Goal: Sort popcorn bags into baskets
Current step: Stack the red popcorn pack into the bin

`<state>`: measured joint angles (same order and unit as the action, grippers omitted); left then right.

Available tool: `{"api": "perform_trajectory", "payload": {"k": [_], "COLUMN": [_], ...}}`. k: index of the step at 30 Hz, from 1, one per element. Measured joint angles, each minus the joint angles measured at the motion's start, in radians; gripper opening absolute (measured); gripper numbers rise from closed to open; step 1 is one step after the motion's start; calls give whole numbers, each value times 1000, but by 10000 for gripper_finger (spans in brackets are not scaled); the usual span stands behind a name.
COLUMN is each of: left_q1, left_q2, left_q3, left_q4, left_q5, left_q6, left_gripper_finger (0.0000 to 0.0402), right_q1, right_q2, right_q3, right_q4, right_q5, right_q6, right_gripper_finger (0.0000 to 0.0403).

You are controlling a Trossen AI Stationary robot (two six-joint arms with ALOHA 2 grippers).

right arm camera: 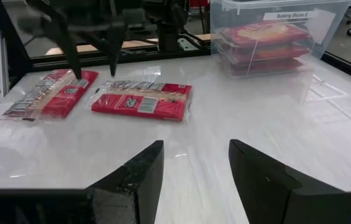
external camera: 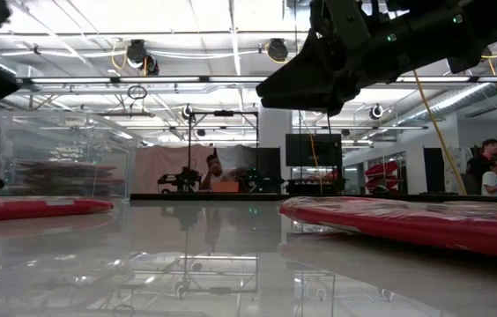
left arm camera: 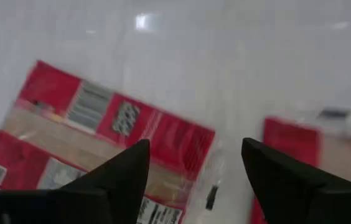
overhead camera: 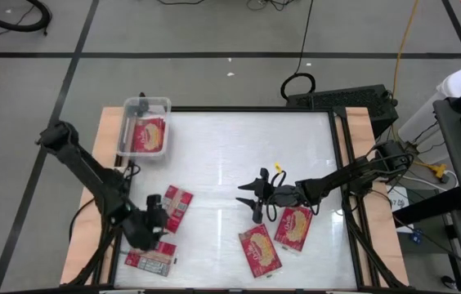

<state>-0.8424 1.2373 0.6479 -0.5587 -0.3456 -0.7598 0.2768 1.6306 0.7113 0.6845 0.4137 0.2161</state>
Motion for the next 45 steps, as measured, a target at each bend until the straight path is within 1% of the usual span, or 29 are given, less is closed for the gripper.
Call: {"api": "perform_trajectory", "payload": {"k": [2, 5, 7, 10, 16, 19, 21, 23, 26, 30, 31, 32, 34, 40, 45], "left_q1": [-42, -85, -103, -121, -131, -129, -128, -120, -103, -65, -53, -39, -18, 21, 27], "left_q2": [58, 127, 164, 218, 292, 311, 312, 312, 313, 306, 300, 291, 260, 113, -34], "left_q3": [0, 0, 0, 0, 2, 5, 4, 5, 4, 0, -1, -1, -3, 22, 25], "left_q4": [0, 6, 24, 37, 37, 36, 23, 14, -12, -25, -29, -28, -30, -10, 81], "left_q5": [-47, -161, -197, -196, -197, -200, -195, -185, -187, -186, -184, -183, -201, -336, -449], "left_q6": [-12, -14, -10, -4, -10, -1, 11, 27, 64, 150, 166, 170, 176, 275, 397], "left_gripper_finger": [259, 251, 247, 249, 275, 271, 250, 213, 142, 42, 22, 13, 12, 5, 3], "right_q1": [0, 0, 0, -1, -1, -1, -1, -1, -2, -3, -3, -3, -3, -3, -3], "right_q2": [0, 0, 0, 0, 0, 0, 0, 0, 0, 0, -1, -1, -1, 21, 66], "right_q3": [0, 0, 0, 0, 0, 0, 0, 0, 0, 0, 0, 0, 0, 0, -1], "right_q4": [0, 0, 0, 0, 0, 0, 0, 0, 0, 7, 10, 15, 34, 110, 173], "right_q5": [0, 0, 0, 0, 0, 0, 0, 0, 1, 1, 1, 1, 1, 2, 3], "right_q6": [0, 0, 0, 0, -3, -1, -1, 0, -1, -1, 0, 0, 2, 2, -19], "right_gripper_finger": [173, 173, 173, 173, 173, 173, 173, 173, 173, 173, 173, 173, 173, 173, 173]}}
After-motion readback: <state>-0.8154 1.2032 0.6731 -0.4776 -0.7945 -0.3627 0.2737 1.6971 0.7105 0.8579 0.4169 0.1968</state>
